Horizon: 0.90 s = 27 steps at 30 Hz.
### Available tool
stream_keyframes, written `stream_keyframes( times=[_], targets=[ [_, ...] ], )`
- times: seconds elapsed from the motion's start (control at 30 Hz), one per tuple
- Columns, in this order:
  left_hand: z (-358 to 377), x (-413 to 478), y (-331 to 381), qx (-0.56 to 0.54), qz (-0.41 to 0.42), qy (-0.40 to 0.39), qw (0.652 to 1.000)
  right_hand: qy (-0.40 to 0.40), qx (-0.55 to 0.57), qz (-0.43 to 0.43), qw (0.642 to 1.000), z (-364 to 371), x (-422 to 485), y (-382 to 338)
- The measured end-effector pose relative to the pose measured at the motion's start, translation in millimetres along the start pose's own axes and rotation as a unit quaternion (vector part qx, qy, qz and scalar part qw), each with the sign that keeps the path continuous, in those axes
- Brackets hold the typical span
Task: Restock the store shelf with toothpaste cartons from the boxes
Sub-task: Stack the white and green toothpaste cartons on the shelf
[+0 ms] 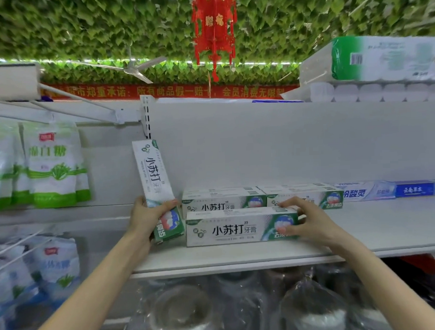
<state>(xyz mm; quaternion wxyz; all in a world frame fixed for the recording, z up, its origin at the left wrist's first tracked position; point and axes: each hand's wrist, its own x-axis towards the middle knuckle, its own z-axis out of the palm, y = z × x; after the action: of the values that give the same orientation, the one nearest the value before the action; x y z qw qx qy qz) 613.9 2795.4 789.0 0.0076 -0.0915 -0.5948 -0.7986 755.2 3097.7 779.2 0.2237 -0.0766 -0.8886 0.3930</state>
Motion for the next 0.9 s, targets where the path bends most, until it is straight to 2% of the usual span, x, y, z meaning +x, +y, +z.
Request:
stream_keyframes(
  times=[0.13,0.33,0.57,0.9],
  targets=[
    [-5.6,5.4,-7.8,0.003,0.038,0.033,0.999,-0.014,-0.032,0.0,0.999,9.1,18.5,0.5],
    [-3.3,3.4,-10.9,0.039,0.084,0.02,0.995,0.009,-0.072,-0.003,0.997,26.6,45.6,3.4],
    [-6.3,8.4,-14.0,0.032,0.079,0.018,0.996,0.054,-0.116,-0.027,0.991,48.9,62.9,5.6],
    [-6.3,15.0,-19.2,0.022,0.087,0.017,0.996,0.067,-0.083,-0.016,0.994,54.4,66.1,9.8]
  ],
)
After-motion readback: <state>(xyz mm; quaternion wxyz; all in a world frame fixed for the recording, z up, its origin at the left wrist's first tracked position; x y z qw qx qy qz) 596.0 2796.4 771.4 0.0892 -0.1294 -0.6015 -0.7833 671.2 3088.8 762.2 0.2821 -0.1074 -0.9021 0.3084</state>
